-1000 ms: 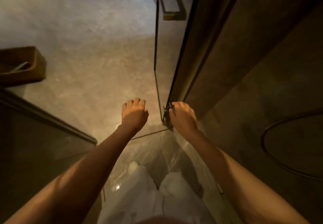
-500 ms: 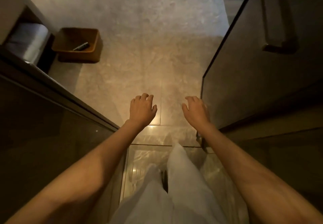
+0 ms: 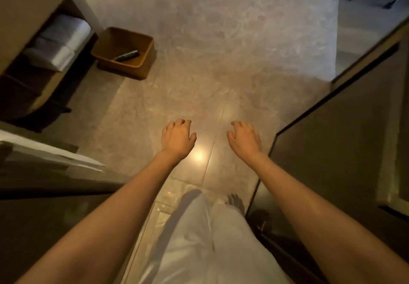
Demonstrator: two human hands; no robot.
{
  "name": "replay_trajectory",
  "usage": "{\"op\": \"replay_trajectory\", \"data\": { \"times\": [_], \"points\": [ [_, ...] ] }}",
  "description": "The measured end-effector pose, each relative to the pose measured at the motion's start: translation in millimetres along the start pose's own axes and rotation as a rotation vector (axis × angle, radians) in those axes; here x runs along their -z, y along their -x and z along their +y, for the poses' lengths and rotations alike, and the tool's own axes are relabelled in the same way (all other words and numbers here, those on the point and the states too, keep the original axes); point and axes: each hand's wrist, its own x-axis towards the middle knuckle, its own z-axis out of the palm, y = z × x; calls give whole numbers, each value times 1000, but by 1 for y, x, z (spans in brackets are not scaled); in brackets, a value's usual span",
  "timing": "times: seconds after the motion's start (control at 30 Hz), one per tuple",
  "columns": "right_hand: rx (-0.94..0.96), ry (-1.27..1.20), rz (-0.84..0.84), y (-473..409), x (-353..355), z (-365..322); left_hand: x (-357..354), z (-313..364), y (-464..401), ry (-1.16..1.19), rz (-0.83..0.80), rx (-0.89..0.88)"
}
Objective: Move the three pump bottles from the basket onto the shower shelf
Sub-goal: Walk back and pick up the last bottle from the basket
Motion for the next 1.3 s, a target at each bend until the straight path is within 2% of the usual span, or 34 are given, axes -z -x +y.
{"op": "replay_trajectory", "data": {
  "times": [0.2, 0.4, 0.8, 0.97, 1.3],
  "points": [
    [84, 18, -25, -96, 27, -3, 25, 3, -77, 28, 0, 108],
    [129, 20, 7, -225, 55, -28, 58, -4, -197, 20, 43, 125],
    [219, 56, 62, -483, 148, -96, 172, -38, -432, -6, 135, 168],
    [306, 116, 61, -594, 167, -110, 193, -50, -529, 11, 122, 260],
    [549, 203, -92, -805, 208, -159, 240, -67, -680, 122, 105, 552]
  ]
}}
